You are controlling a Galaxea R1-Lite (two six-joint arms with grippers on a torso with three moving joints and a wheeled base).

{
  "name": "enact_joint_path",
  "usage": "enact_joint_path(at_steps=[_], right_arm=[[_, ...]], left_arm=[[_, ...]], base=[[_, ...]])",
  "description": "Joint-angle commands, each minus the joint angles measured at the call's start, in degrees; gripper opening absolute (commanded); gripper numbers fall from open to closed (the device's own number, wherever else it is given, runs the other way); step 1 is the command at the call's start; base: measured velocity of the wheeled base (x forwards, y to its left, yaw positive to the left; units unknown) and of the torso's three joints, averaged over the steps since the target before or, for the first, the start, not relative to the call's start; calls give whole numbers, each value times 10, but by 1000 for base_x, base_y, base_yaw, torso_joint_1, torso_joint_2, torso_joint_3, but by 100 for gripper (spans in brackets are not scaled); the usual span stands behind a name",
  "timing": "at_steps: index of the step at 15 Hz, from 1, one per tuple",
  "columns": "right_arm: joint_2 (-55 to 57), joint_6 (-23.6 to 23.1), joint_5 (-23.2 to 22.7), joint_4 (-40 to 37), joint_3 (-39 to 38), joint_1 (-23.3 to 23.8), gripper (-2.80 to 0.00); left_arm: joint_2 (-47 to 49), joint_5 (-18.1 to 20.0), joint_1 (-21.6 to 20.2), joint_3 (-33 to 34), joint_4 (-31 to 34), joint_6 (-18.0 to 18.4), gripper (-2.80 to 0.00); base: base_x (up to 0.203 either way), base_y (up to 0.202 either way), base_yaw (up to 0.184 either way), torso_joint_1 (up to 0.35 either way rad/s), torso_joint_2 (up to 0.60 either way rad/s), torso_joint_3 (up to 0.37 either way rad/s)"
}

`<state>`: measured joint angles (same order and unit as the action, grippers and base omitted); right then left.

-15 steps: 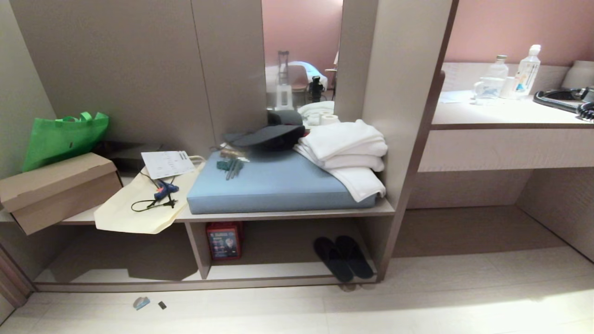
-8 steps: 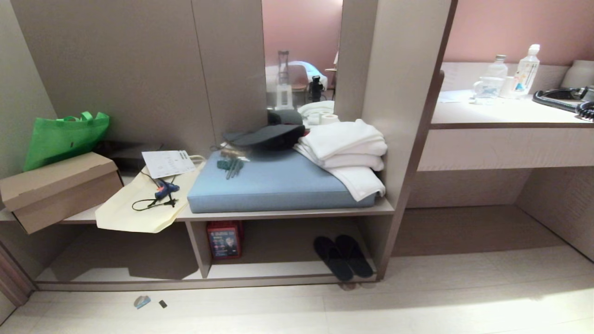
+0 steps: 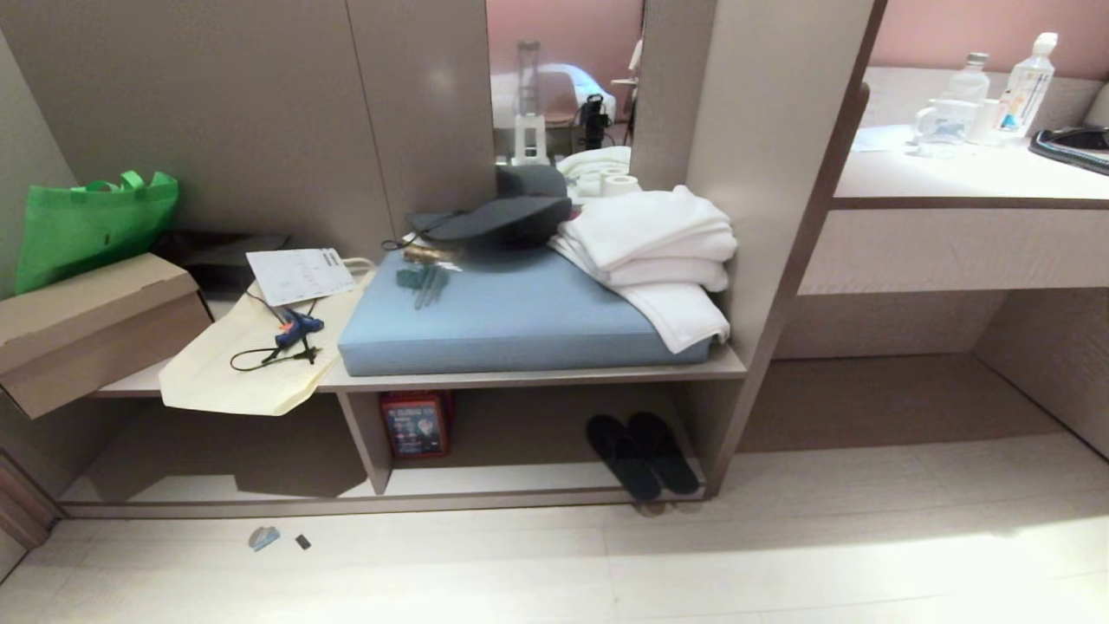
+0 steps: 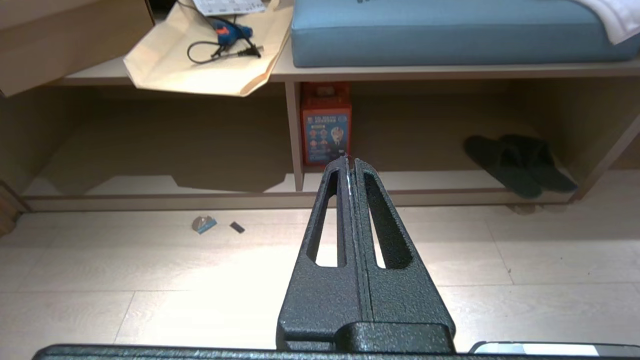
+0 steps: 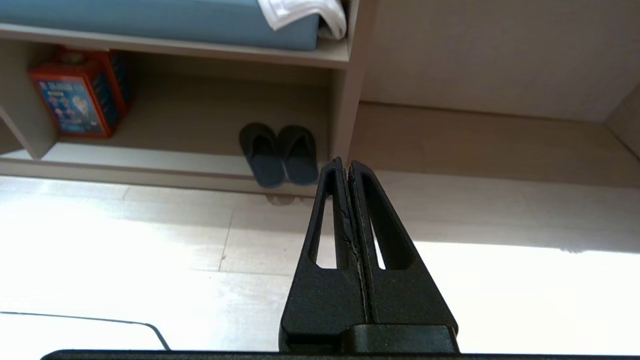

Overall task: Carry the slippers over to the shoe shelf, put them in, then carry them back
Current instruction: Pick up the slippers in the shoe cabinet

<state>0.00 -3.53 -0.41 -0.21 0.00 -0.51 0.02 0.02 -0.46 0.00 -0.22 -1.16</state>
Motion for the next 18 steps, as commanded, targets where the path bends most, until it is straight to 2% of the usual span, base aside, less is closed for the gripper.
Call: enact_joint_path(at_steps=[1,18], right_arm=[[1,1,0,0,0,0,-280],[1,0,0,0,0,0,-280]], left_arm=[[1,0,0,0,0,-1,-280],[1,0,0,0,0,-1,-280]], base=[[0,0,0,0,2,-198],[0,0,0,3,3,-198]])
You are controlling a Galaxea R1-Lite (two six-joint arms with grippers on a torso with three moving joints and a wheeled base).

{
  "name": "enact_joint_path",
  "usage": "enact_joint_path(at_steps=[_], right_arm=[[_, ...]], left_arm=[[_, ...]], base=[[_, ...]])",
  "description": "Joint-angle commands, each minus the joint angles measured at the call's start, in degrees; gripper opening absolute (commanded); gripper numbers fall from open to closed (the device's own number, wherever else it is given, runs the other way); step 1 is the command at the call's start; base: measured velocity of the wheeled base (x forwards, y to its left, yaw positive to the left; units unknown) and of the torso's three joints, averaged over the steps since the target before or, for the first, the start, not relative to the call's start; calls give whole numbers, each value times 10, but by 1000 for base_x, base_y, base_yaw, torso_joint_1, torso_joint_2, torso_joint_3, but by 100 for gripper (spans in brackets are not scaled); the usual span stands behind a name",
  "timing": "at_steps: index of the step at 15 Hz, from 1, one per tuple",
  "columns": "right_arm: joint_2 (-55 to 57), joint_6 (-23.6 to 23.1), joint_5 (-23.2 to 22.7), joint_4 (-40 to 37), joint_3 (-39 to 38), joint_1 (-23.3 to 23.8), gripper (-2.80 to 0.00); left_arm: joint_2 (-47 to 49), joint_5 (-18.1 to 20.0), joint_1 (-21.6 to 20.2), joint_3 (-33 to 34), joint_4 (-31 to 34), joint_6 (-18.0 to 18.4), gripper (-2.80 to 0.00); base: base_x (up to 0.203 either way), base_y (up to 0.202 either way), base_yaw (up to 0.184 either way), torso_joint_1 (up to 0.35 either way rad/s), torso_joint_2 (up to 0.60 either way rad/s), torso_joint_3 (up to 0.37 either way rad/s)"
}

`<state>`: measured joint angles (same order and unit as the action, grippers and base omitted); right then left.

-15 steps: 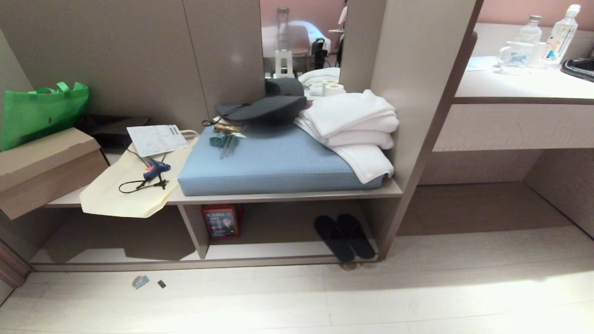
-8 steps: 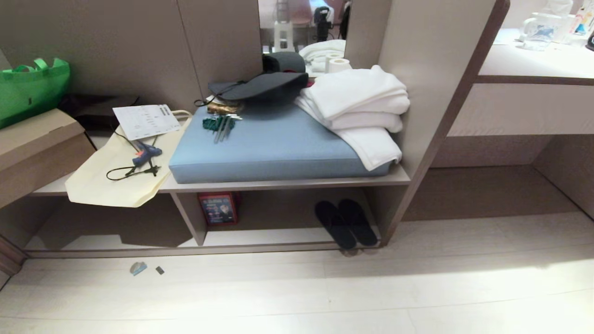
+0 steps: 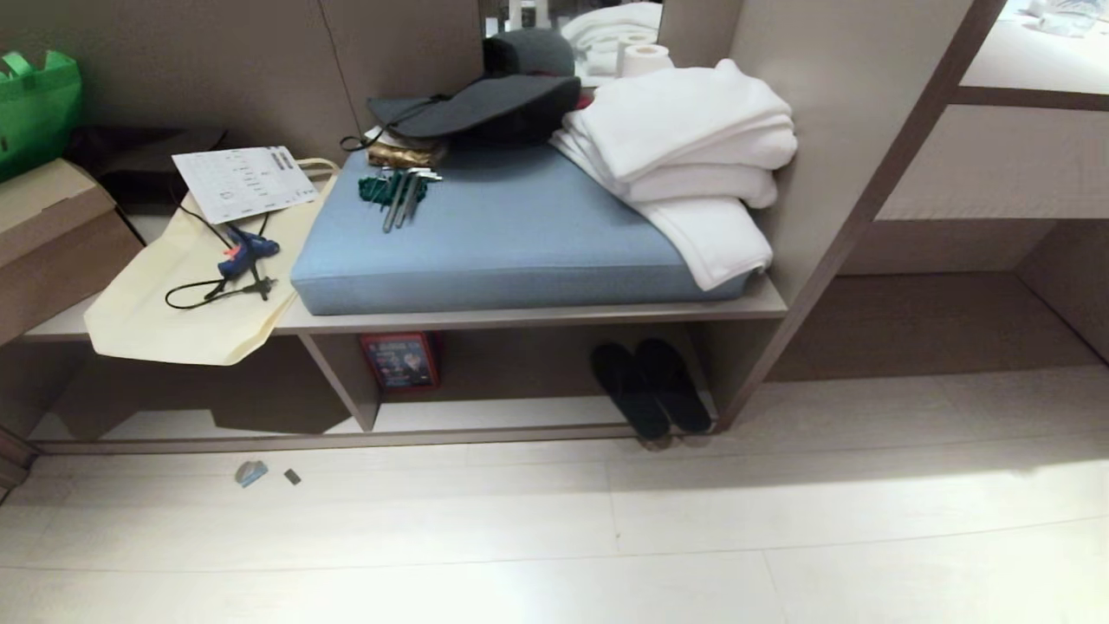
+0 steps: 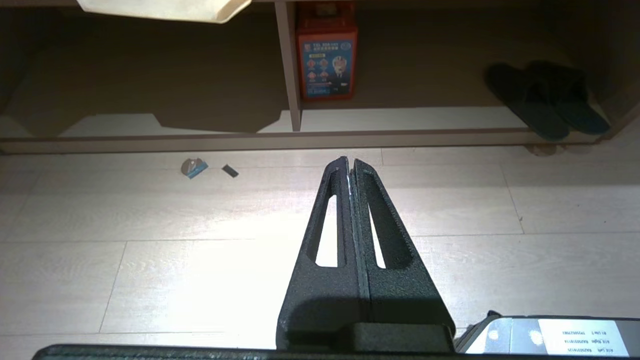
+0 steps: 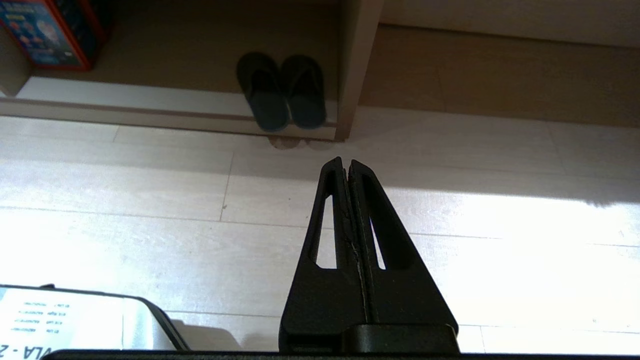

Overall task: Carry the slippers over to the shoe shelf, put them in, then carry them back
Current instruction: Pick up the slippers in the shoe cabinet

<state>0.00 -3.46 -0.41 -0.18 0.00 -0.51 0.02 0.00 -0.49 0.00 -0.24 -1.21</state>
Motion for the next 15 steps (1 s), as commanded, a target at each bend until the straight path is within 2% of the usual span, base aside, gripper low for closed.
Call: enact_joint_path(at_steps=[1,15], right_arm=[[1,-1,0,0,0,0,-280],[1,-1,0,0,0,0,-280]], left_arm=[[1,0,0,0,0,0,-280],[1,0,0,0,0,0,-280]], base=[[0,0,0,7,3,-206],[0,0,0,0,3,-195]])
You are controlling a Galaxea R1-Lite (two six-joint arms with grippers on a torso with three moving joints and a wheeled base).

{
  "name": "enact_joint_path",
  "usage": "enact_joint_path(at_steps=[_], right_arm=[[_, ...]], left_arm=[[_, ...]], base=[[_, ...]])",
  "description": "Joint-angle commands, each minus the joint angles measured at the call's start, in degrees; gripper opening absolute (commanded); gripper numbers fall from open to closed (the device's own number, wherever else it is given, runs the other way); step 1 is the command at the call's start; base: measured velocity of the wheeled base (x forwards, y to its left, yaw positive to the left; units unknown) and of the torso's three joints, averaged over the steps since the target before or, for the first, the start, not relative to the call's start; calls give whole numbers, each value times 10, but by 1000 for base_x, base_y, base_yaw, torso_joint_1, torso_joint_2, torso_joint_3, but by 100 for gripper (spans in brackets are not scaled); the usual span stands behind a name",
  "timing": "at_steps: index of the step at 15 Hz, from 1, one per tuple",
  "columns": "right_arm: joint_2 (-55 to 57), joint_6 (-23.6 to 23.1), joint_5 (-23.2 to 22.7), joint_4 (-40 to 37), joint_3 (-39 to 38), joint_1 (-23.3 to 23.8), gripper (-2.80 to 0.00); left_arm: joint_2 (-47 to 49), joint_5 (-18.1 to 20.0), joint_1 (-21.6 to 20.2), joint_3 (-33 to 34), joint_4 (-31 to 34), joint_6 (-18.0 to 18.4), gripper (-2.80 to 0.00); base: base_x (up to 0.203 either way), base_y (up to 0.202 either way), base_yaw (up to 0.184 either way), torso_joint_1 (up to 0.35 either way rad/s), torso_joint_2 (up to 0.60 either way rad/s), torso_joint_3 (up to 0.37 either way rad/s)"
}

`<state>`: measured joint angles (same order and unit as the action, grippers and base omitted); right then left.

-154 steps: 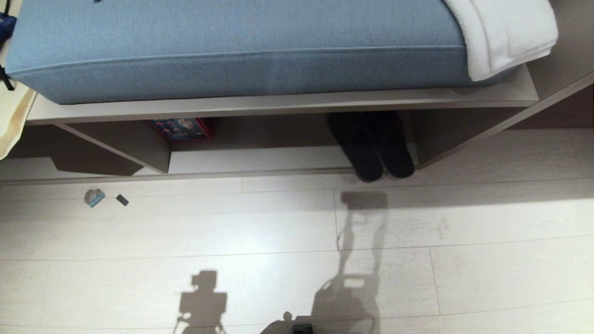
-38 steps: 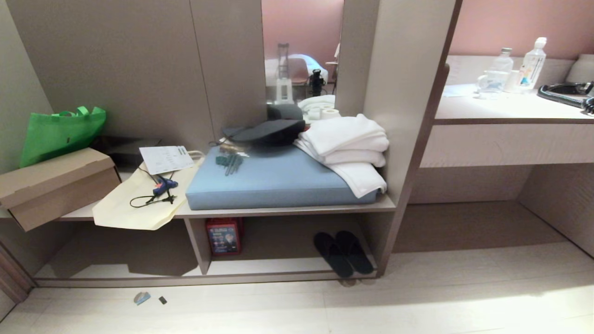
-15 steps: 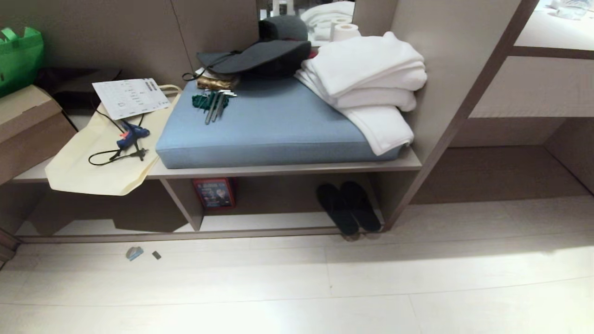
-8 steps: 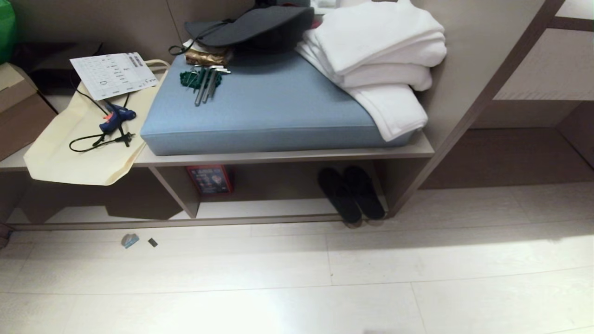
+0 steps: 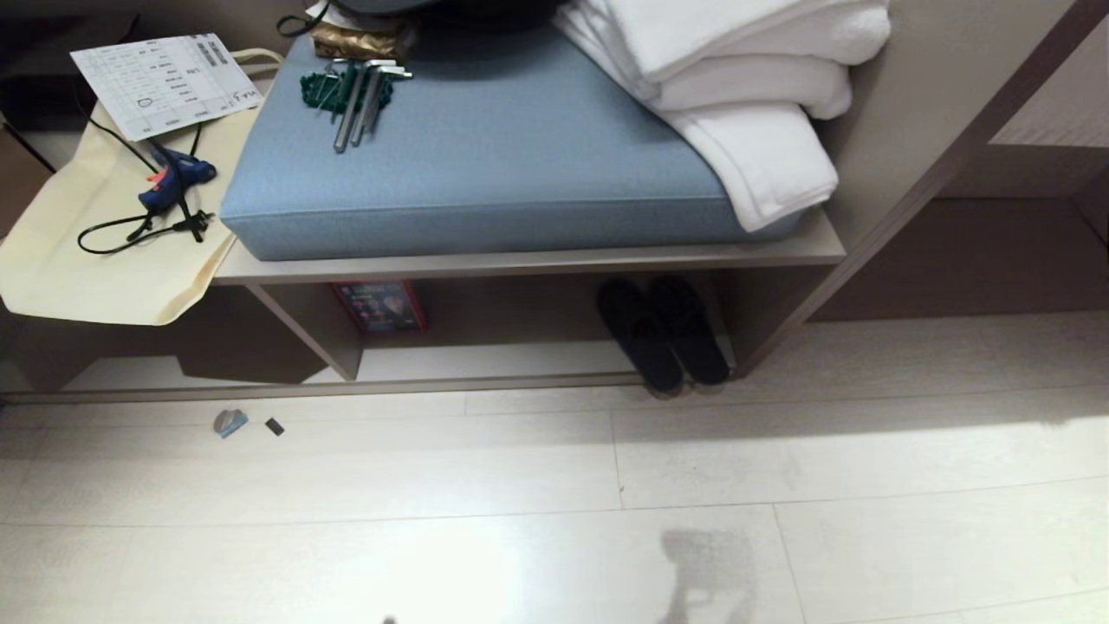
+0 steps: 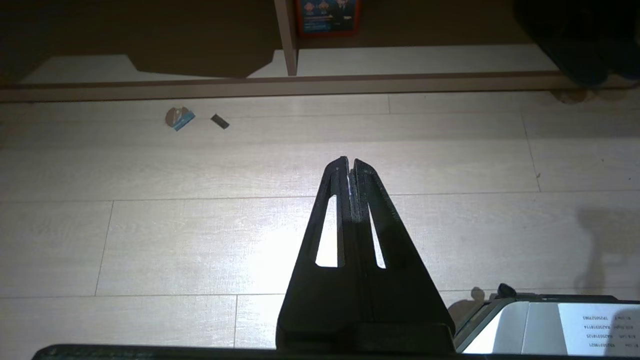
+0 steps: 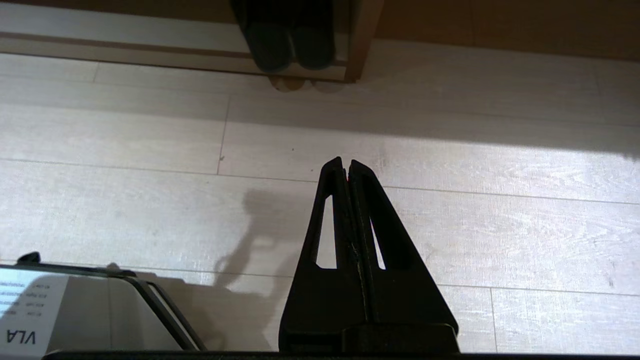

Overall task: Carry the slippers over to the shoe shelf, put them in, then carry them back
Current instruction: Pick up the slippers in the shoe cabinet

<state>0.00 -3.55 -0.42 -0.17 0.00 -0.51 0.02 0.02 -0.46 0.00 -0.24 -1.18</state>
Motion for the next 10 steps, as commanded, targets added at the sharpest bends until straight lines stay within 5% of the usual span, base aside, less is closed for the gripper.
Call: enact_joint_path(at_steps=[1,10], right_arm=[[1,-1,0,0,0,0,-280],[1,2,0,0,0,0,-280]], left_arm=[[1,0,-1,0,0,0,-280],[1,0,0,0,0,0,-280]], base=[[0,0,0,-1,7,-203],[0,0,0,1,4,-198]])
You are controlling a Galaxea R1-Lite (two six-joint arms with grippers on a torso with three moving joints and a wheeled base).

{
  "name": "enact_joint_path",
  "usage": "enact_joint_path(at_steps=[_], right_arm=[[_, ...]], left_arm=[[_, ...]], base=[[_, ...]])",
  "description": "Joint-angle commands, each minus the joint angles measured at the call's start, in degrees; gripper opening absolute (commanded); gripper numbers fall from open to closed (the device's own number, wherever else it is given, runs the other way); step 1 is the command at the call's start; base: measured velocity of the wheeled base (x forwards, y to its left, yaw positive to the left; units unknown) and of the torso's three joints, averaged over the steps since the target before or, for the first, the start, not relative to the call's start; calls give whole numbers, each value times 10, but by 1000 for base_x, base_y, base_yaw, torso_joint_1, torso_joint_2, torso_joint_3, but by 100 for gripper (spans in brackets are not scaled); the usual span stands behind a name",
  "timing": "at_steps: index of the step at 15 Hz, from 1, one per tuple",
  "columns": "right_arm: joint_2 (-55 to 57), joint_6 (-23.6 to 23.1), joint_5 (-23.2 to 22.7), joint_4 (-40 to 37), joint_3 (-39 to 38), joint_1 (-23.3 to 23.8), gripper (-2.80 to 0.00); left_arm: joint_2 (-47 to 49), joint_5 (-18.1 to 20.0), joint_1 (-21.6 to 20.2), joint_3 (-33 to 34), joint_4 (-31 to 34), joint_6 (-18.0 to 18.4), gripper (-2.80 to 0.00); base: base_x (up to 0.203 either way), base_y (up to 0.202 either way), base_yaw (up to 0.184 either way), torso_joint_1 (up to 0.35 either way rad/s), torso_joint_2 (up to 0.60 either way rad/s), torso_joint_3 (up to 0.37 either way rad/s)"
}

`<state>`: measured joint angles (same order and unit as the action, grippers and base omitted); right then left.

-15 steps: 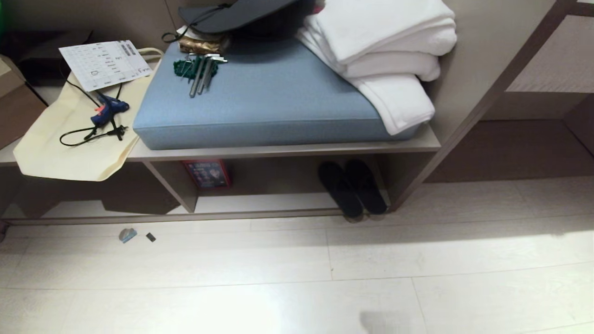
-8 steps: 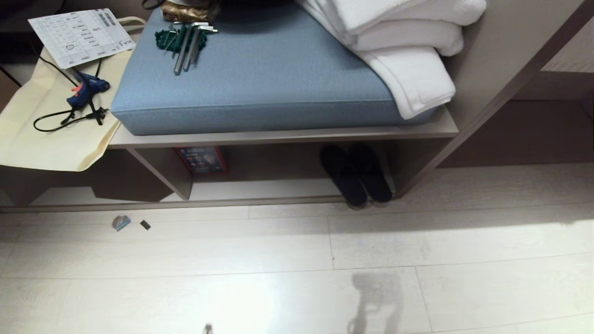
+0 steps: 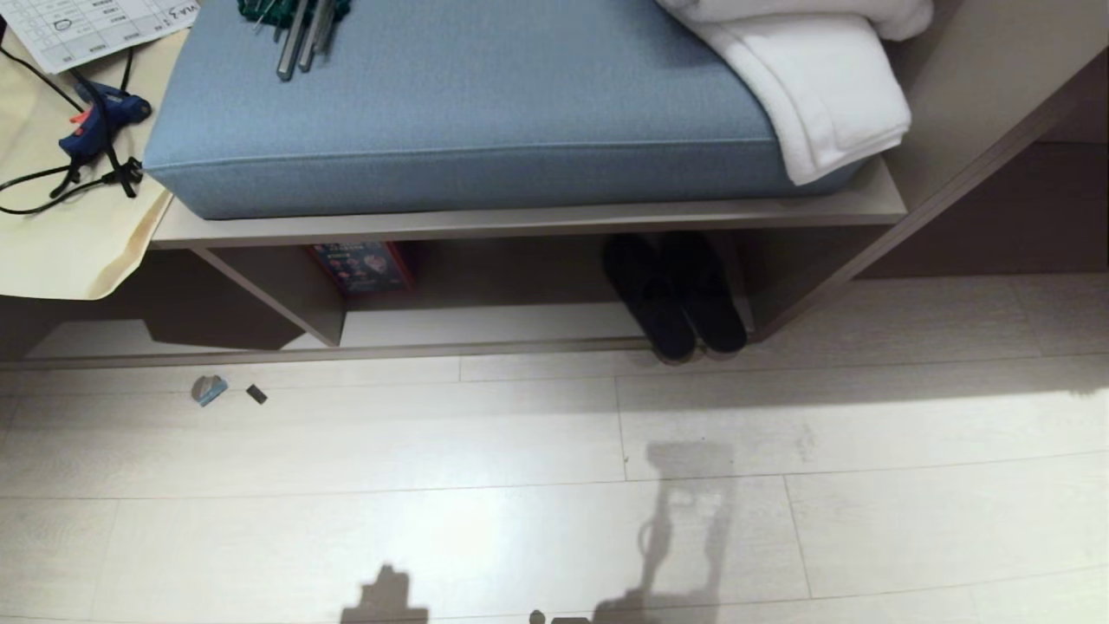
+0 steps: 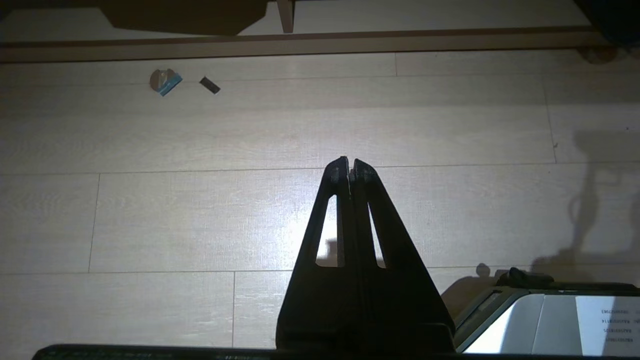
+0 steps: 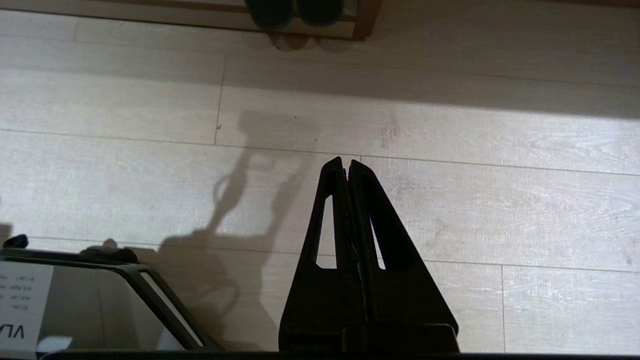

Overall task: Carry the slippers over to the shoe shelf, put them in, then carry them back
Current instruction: Pick up the slippers in the shoe cabinet

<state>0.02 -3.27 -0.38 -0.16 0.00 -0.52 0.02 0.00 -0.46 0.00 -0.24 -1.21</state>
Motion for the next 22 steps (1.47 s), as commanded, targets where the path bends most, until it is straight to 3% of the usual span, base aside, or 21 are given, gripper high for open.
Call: enact_joint_path(at_steps=[1,22], right_arm=[[1,-1,-1,0,0,0,-280],[1,-1,-1,0,0,0,-280]], left_arm=[[1,0,0,0,0,0,-280],[1,0,0,0,0,0,-280]], base=[[0,0,0,2,-1,-198],[0,0,0,2,3,-197]])
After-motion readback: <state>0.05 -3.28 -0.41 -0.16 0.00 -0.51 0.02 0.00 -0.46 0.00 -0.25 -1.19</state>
